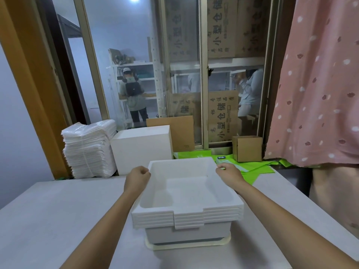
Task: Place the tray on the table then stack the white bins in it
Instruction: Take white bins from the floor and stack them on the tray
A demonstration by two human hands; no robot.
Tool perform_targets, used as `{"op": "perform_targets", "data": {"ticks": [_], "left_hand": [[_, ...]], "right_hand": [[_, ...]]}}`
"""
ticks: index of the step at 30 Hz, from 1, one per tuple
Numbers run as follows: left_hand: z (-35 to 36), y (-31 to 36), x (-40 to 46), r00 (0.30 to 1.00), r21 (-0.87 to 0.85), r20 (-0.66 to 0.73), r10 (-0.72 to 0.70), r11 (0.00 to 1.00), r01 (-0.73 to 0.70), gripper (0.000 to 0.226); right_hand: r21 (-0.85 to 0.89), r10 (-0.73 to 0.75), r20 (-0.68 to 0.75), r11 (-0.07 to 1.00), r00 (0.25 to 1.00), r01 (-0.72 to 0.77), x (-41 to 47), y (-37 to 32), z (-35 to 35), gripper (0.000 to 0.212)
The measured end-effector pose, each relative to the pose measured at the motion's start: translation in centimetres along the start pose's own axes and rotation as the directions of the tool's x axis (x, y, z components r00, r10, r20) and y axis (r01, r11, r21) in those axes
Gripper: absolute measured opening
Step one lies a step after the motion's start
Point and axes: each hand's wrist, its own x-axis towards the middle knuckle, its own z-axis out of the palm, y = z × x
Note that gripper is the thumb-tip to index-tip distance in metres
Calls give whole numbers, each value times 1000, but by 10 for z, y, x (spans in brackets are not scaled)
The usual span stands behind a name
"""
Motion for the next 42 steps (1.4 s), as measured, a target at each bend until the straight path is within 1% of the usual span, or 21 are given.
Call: {"op": "perform_targets", "data": {"ticks": [2,4,7,9,11,12,14,17,20,26,30,33,35,38,42], "left_hand": [[-1,5,-2,1000,116,-8,25,993,-24,22],[-2,7,-2,999,196,-12,46,980,-43,23],[-2,11,-5,998,276,-17,66,959,-58,25],[-5,12,-6,998,312,17,59,948,-61,24],[-11,16,-10,993,302,117,20,952,-55,22],[-16,17,-15,982,292,190,-7,955,-50,26],[-24,18,-33,952,255,302,-41,966,-39,42],[-30,17,-69,926,148,375,-47,989,-10,60],[-31,22,-82,928,120,369,-53,993,9,60],[-28,24,-81,936,168,347,-66,986,7,58],[-29,26,-76,921,245,378,-93,969,-2,60],[-26,33,-52,900,352,409,-149,936,-5,65],[-20,37,-30,897,386,406,-176,923,6,66],[-11,39,-4,909,415,379,-174,910,1,66],[-3,36,17,919,452,363,-155,891,-28,66]], "right_hand": [[-142,-15,-16,990,1000,12,-2,-4,-2,29],[-268,-42,-27,963,999,33,-4,-7,-2,32],[-403,-89,-18,912,996,74,-6,-12,-2,33],[-464,-100,10,881,995,93,-9,-16,-4,34],[-438,-79,47,894,996,92,-15,-19,-11,37],[-405,-58,73,911,996,83,-20,-19,-15,40],[-342,-16,132,938,991,60,-36,-16,-25,45],[-304,45,200,952,979,19,-64,-11,-33,49],[-370,51,201,928,978,28,-77,-12,-32,54],[-420,35,177,906,984,43,-83,-18,-33,56],[-502,29,183,862,983,68,-78,-18,-32,61],[-596,45,226,796,973,102,-59,-23,-24,69],[-621,54,246,775,968,115,-40,-27,-15,71],[-616,53,261,778,964,124,-14,-35,-5,71],[-620,81,246,779,966,93,12,-40,2,71]]}}
